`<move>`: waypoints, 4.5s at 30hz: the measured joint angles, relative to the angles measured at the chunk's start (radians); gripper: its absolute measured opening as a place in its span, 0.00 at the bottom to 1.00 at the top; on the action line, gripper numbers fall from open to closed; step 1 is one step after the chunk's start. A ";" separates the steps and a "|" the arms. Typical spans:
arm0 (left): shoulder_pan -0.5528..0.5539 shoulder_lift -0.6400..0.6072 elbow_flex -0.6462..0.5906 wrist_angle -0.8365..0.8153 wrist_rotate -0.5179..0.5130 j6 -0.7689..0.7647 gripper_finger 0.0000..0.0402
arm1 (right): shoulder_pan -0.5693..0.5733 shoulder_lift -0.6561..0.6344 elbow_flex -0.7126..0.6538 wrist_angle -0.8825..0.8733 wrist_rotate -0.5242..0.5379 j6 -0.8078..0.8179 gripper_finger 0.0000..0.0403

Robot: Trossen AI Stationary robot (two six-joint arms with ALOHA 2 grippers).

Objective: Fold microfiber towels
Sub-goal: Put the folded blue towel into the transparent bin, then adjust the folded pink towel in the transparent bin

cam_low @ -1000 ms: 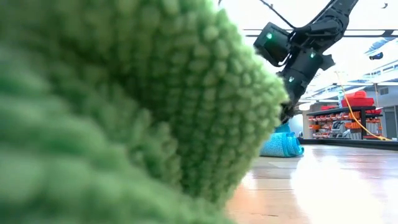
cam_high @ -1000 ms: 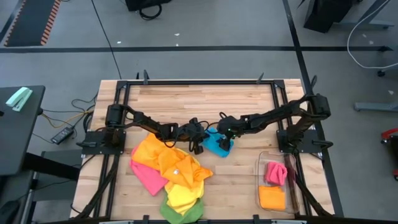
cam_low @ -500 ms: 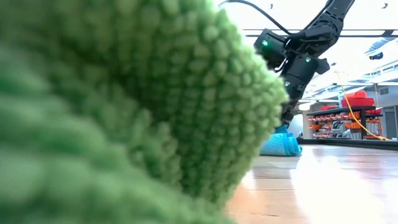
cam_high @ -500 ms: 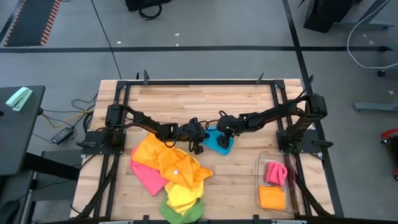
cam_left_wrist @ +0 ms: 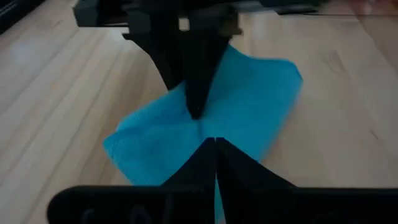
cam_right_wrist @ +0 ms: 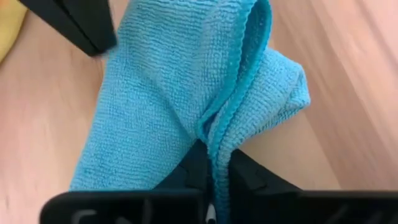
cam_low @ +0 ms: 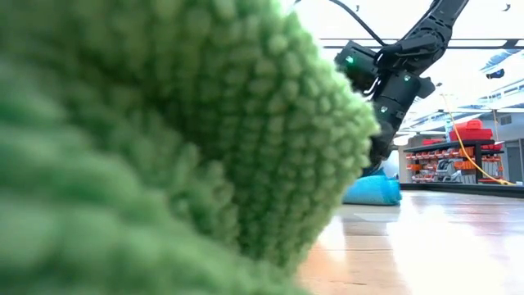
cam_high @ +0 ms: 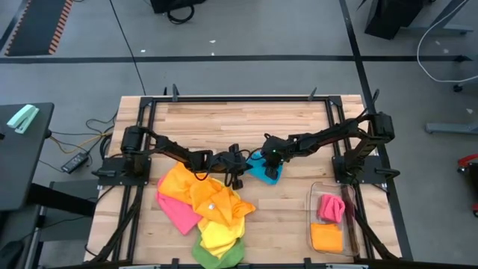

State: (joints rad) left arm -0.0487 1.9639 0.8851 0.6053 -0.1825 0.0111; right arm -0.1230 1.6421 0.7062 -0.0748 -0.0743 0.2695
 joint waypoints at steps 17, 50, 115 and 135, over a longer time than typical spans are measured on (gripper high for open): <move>-0.026 -0.014 0.000 -0.036 0.000 0.053 0.03 | 0.121 -0.297 -0.001 -0.244 -0.328 0.075 0.07; -0.022 -0.014 0.000 -0.032 0.000 0.054 0.05 | 0.766 -0.603 0.000 -0.253 -0.403 0.684 0.06; -0.041 -0.014 0.000 -0.037 0.000 0.027 0.03 | 0.946 -0.456 -0.168 -0.228 -0.362 1.271 0.55; -0.046 -0.014 0.000 -0.035 0.056 -0.025 0.03 | 0.872 -0.602 0.047 -0.596 -0.167 1.139 0.55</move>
State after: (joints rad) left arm -0.0944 1.9503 0.8848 0.5707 -0.1263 -0.0137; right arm 0.7495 1.0405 0.7527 -0.6704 -0.2416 1.4084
